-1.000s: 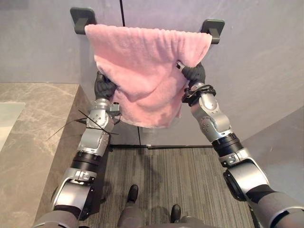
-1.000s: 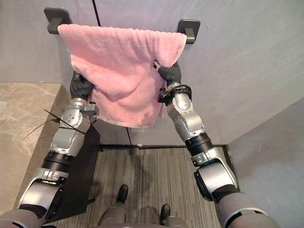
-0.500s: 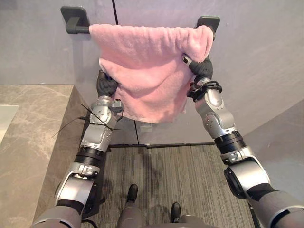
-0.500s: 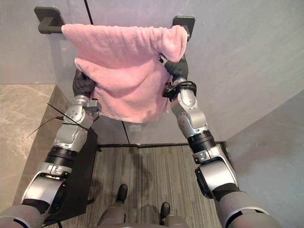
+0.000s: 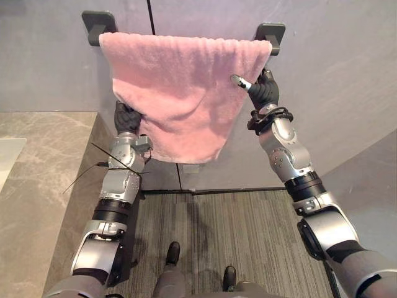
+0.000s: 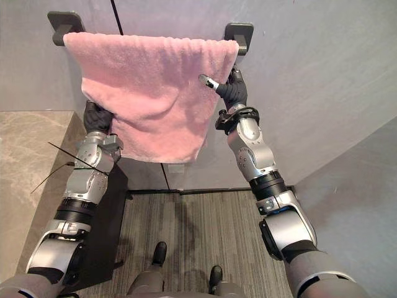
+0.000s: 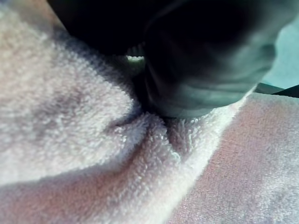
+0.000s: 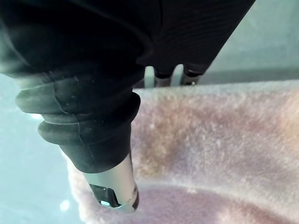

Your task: Organize washtable

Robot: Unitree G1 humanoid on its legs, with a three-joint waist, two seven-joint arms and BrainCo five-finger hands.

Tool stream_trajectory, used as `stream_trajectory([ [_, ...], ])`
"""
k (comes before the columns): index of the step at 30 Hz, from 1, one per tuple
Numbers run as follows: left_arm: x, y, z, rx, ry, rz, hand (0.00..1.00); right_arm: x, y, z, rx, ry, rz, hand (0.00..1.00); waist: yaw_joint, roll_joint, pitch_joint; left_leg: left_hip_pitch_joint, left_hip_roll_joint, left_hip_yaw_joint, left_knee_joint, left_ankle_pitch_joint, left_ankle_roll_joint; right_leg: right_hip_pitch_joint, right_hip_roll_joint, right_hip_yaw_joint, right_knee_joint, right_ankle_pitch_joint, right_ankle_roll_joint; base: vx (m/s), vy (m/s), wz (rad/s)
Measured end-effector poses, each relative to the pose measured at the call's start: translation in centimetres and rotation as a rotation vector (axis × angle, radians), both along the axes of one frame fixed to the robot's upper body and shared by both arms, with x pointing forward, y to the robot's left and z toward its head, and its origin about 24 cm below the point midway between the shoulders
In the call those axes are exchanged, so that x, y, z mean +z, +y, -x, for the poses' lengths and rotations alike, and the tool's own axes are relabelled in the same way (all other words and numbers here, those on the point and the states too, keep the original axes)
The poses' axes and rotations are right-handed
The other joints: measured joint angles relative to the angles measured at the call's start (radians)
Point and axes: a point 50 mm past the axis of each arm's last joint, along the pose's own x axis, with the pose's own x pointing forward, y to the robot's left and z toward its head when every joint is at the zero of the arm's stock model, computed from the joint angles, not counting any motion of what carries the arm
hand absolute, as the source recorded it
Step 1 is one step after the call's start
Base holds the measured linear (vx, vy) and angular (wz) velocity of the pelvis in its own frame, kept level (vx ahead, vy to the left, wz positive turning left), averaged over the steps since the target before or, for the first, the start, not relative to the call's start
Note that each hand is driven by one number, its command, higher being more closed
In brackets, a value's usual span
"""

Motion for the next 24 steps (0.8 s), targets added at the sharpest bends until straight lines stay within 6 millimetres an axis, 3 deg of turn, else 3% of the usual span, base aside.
stream_trajectory([
  [4, -0.1, 1.6, 0.4, 0.050, -0.002, 0.017, 1.00, -1.4, -1.1, 0.2, -0.018, 0.033, 0.011, 0.00, 0.000, 0.008, -0.003, 0.004, 0.000, 0.000, 0.000, -0.001, 0.000, 0.004, 0.000, 0.000, -0.001, 0.000, 0.000, 0.00, 0.000, 0.00],
  [5, -0.1, 2.2, 0.6, 0.069, -0.001, 0.017, 0.00, -1.7, -1.4, 0.2, -0.022, 0.038, 0.011, 0.00, 0.000, 0.010, -0.003, 0.005, 0.000, 0.002, -0.001, -0.001, 0.000, 0.004, 0.000, 0.001, -0.001, 0.000, 0.000, 0.00, 0.000, 0.00],
  [15, -0.7, 4.0, 1.4, 0.009, 0.024, -0.054, 0.00, -1.8, -4.3, 0.4, -0.077, 0.031, -0.052, 0.00, 0.005, 0.033, -0.011, 0.006, 0.001, 0.001, 0.000, -0.001, 0.000, 0.006, 0.000, 0.000, -0.001, 0.000, 0.000, 0.00, 0.000, 0.00],
  [24, 1.5, 7.4, 3.5, 0.012, -0.006, -0.238, 0.00, 0.6, -7.4, 2.2, -0.170, -0.103, -0.116, 0.00, 0.004, 0.048, -0.019, 0.014, -0.001, -0.006, 0.000, -0.002, 0.002, 0.021, 0.000, -0.005, -0.005, 0.000, 0.000, 0.00, -0.002, 0.02],
])
